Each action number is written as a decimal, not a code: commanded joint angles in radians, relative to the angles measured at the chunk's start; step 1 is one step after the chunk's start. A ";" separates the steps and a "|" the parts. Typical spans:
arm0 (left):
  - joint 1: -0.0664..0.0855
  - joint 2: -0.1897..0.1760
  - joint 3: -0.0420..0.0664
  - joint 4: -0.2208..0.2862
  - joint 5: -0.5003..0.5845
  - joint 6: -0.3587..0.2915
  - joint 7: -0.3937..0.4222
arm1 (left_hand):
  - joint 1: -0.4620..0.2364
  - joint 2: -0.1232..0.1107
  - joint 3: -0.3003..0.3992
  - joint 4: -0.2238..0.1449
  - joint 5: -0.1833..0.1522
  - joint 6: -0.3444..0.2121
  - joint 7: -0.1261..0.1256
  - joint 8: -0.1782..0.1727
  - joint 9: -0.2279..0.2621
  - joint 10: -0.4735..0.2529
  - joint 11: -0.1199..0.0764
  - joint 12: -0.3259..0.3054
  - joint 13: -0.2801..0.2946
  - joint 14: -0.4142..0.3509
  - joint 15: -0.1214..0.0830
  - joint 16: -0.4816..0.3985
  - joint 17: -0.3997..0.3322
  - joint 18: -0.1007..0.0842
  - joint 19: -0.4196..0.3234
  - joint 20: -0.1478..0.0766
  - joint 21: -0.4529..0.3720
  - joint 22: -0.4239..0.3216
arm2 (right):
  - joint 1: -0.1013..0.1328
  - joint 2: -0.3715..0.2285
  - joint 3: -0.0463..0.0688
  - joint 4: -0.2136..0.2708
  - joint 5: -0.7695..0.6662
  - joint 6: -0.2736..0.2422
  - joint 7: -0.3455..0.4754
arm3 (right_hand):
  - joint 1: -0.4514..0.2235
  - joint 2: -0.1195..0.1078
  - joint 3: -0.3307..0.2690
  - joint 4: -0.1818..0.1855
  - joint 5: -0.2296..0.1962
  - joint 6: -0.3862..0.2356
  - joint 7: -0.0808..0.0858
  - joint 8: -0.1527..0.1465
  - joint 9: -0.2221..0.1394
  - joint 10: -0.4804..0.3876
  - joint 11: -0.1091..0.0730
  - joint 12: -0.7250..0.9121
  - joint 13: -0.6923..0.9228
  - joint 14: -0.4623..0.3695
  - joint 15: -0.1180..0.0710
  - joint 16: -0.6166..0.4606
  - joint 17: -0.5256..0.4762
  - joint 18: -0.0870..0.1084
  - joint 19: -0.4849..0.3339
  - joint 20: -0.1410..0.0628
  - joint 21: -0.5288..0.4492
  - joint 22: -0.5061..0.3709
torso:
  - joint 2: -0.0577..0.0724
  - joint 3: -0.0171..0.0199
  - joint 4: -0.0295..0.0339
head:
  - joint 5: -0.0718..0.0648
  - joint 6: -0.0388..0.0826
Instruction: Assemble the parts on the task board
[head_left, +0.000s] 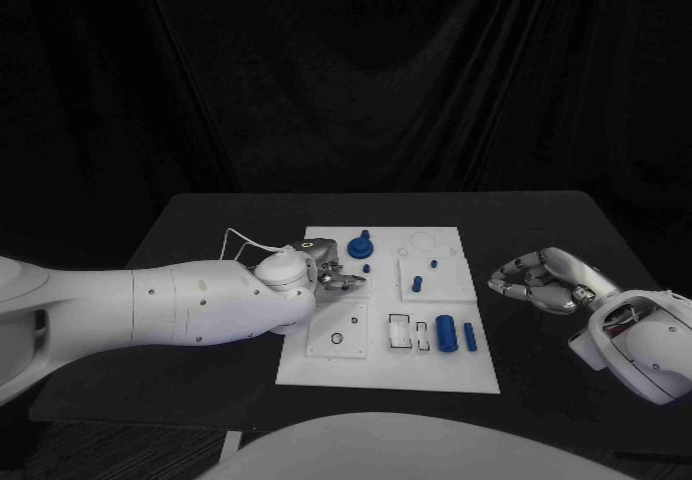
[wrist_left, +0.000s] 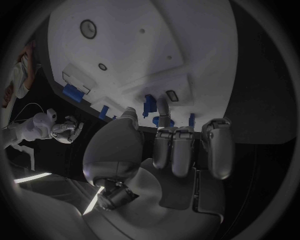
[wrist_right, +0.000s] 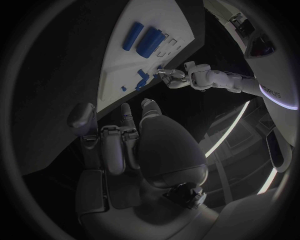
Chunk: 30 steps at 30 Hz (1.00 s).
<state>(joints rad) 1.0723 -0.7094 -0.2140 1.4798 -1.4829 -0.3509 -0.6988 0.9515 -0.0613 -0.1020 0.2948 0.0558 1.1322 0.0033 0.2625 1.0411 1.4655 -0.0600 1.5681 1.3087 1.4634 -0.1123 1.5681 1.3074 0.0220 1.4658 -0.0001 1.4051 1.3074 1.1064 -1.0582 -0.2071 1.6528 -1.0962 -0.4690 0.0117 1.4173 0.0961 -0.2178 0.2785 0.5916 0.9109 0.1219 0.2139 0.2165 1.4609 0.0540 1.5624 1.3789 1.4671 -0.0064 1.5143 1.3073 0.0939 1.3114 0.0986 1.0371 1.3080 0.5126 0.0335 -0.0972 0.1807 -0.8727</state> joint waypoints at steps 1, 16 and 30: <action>-0.001 -0.003 0.001 0.004 -0.002 -0.001 0.008 | -0.022 -0.005 -0.024 0.000 -0.007 -0.010 0.000 0.009 0.019 0.105 -0.007 0.003 0.262 0.107 -0.003 0.003 0.263 0.011 0.063 -0.003 -0.002 0.219 | -0.003 0.000 0.000 0.000 -0.001 -0.009 0.000 | 0.008 -0.001 0.005 0.003 0.004 0.004 0.005 -0.002 -0.001 0.096 -0.003 -0.001 0.179 0.065 -0.006 -0.004 0.190 0.018 -0.008 -0.001 -0.002 0.112 | 0.000 -0.0001 0.0001 | 0.000 0.000; 0.098 -0.057 0.002 0.071 0.018 0.009 0.046 | 0.012 0.006 -0.030 -0.004 -0.005 -0.083 0.005 0.047 0.142 0.105 -0.003 0.003 0.262 0.107 -0.001 0.003 0.263 0.009 0.066 -0.003 0.010 0.222 | -0.003 -0.003 0.001 -0.003 -0.001 -0.010 -0.001 | 0.008 -0.002 0.005 0.003 0.006 0.004 0.005 -0.003 -0.002 0.095 -0.003 -0.002 0.178 0.064 -0.006 -0.006 0.188 0.018 -0.009 -0.001 -0.004 0.112 | 0.000 -0.0003 0.0001 | 0.001 0.000; 0.273 0.060 0.002 -0.133 0.508 0.571 0.073 | 0.272 0.107 -0.016 -0.005 0.150 -0.080 0.047 -0.162 -0.143 0.105 0.035 0.003 0.262 0.107 0.033 0.003 0.263 0.007 0.063 0.030 0.029 0.226 | -0.003 0.006 0.001 -0.006 -0.001 -0.006 -0.003 | 0.008 -0.002 0.005 0.004 0.007 0.004 0.005 -0.003 -0.002 0.096 -0.003 -0.001 0.179 0.064 -0.006 -0.005 0.189 0.018 -0.008 -0.001 -0.003 0.112 | 0.001 -0.0003 -0.0010 | -0.005 0.000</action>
<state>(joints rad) 1.3405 -0.6611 -0.2122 1.3624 -1.1306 -0.0229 -0.6368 1.2132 0.0426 -0.1127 0.2911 0.2005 1.0460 0.0493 0.1114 0.9207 1.4664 -0.0298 1.5681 1.3088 1.4670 -0.0838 1.5681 1.3073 0.0220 1.4658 0.0253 1.4388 1.3074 1.1058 -1.0528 -0.2070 1.6463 -1.0962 -0.4688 0.0117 1.4169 0.0957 -0.2149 0.2814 0.5957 0.9109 0.1219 0.2139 0.2158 1.4630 0.0519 1.5645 1.3789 1.4662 -0.0042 1.5143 1.3073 0.0939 1.3114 0.0986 1.0371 1.3077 0.5127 0.0331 -0.0983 0.1771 -0.8727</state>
